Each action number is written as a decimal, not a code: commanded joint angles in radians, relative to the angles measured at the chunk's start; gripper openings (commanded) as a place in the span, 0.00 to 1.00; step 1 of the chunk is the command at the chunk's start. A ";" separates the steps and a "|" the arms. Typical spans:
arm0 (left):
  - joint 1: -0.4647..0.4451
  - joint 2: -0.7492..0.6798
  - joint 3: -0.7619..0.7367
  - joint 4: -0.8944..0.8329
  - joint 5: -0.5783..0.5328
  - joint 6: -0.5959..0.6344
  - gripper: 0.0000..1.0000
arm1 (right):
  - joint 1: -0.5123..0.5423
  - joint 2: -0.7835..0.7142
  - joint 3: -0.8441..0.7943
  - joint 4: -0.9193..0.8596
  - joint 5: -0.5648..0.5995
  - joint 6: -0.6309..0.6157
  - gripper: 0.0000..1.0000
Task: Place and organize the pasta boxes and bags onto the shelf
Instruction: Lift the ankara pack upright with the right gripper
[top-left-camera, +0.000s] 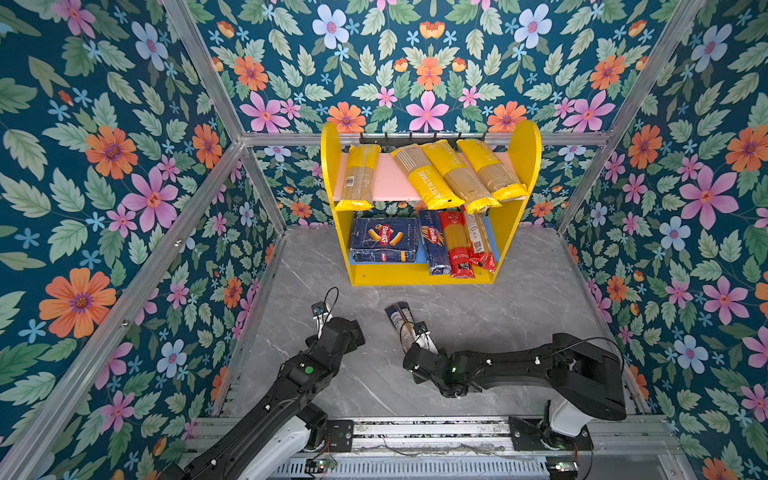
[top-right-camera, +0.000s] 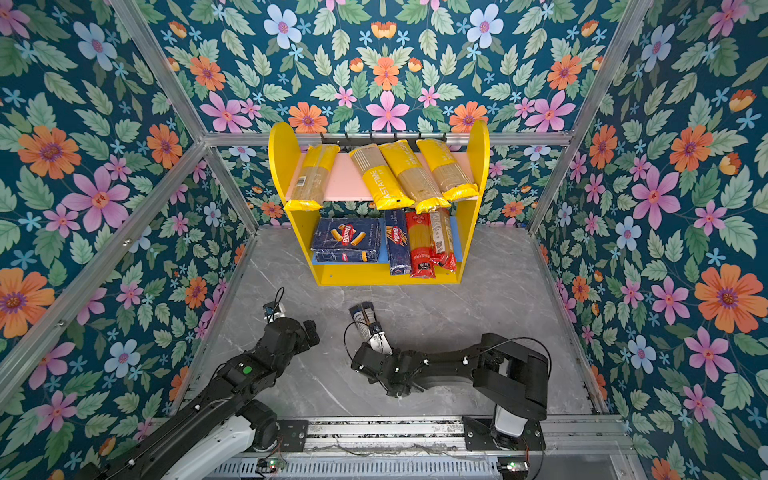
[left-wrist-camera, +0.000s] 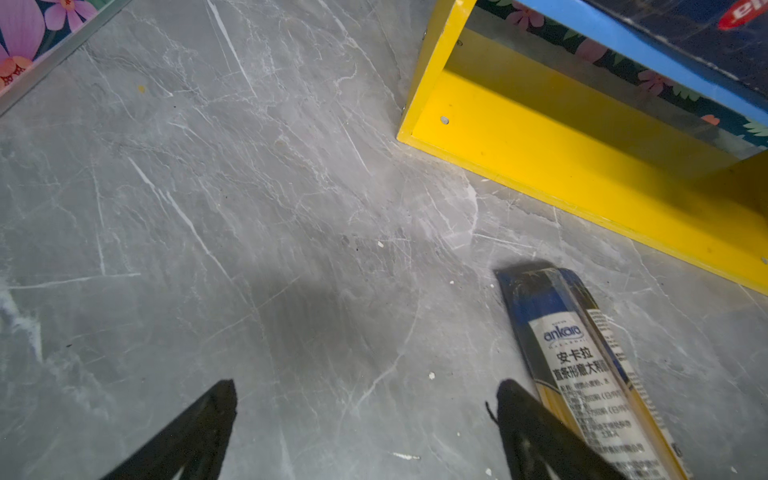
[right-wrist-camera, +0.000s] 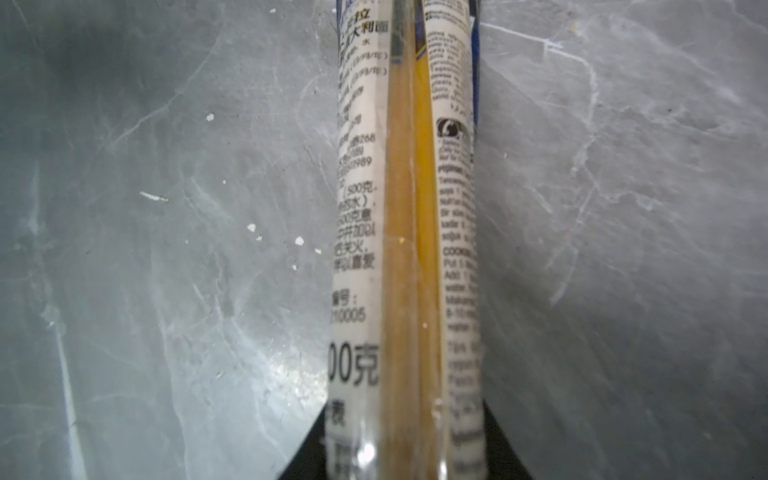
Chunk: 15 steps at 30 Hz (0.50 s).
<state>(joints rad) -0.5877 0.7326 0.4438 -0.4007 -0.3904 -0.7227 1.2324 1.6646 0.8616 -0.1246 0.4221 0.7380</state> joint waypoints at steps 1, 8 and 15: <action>-0.001 -0.005 0.010 -0.022 -0.009 0.002 1.00 | 0.002 -0.061 0.017 -0.106 0.000 -0.018 0.03; -0.003 0.026 0.034 -0.028 -0.029 0.012 1.00 | 0.000 -0.196 0.045 -0.186 0.036 -0.066 0.01; -0.025 0.124 0.096 -0.018 -0.024 0.044 1.00 | -0.001 -0.336 0.101 -0.305 0.072 -0.125 0.00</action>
<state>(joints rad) -0.6048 0.8391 0.5171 -0.4225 -0.3981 -0.7017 1.2312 1.3735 0.9390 -0.4213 0.4194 0.6544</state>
